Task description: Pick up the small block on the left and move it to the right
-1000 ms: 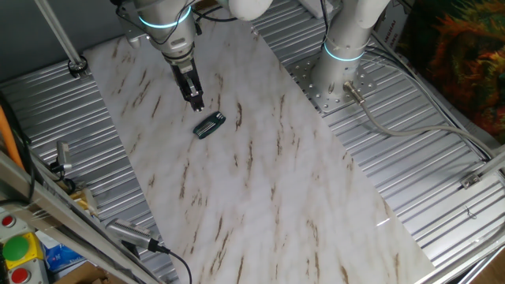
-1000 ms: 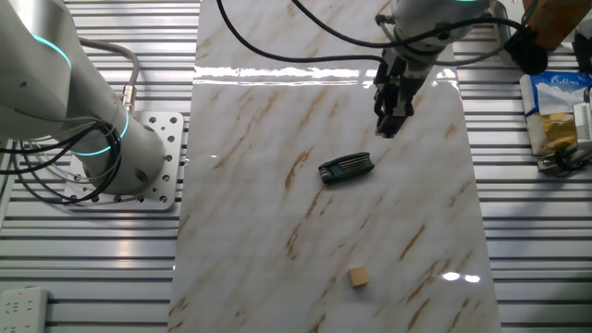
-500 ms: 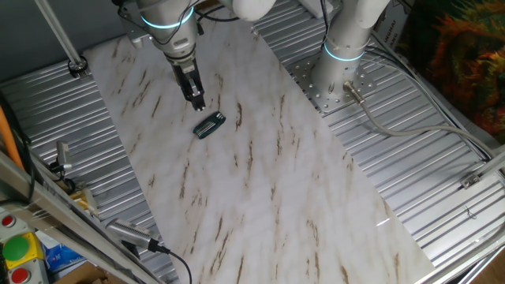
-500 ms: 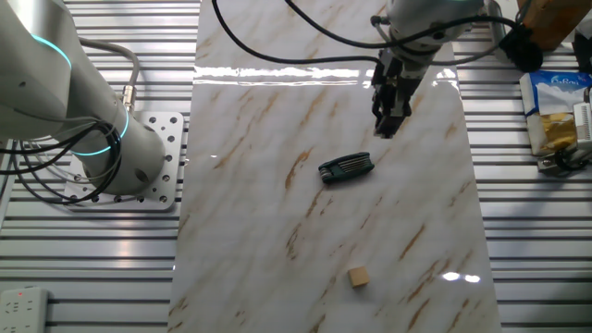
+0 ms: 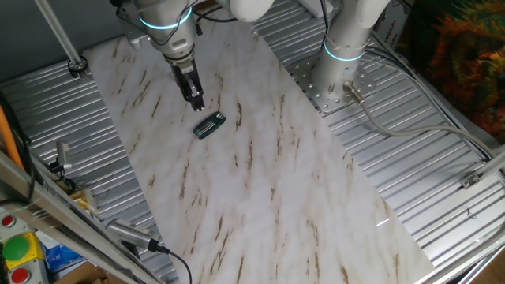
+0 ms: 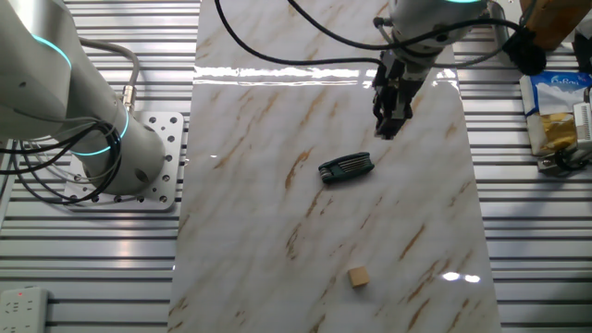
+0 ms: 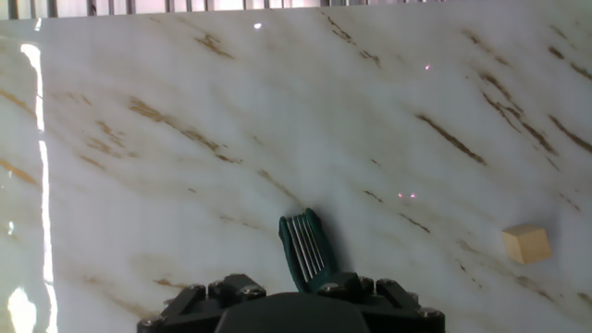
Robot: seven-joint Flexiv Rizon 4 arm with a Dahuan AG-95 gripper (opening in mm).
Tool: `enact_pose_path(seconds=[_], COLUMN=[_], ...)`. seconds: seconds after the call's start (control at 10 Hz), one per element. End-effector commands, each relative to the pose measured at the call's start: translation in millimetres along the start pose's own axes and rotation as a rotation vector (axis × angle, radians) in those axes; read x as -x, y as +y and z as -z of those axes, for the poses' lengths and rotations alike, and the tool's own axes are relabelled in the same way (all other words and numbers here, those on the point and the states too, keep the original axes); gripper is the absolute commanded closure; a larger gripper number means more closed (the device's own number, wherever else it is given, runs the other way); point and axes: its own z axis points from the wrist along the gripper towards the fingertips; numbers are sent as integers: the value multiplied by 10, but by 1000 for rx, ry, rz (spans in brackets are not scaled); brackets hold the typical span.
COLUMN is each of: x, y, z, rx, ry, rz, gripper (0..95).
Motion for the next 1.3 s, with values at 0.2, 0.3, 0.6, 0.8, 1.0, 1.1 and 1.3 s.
enact_pose_path(seconds=[0.2, 0.3, 0.6, 0.8, 1.0, 1.1, 1.3], x=[-91, -106, -23, 77, 60, 58, 45], y=[-411, -572, -995, -1336, -1528, -1533, -1557], z=[-182, -246, -390, -507, -620, -616, -596], rx=[0, -4, -5, -4, -4, -10, -9], ry=[-10, -11, -12, -14, -25, -17, -17], rz=[41, 56, 96, 127, 140, 139, 144], gripper=[570, 570, 570, 570, 380, 380, 570])
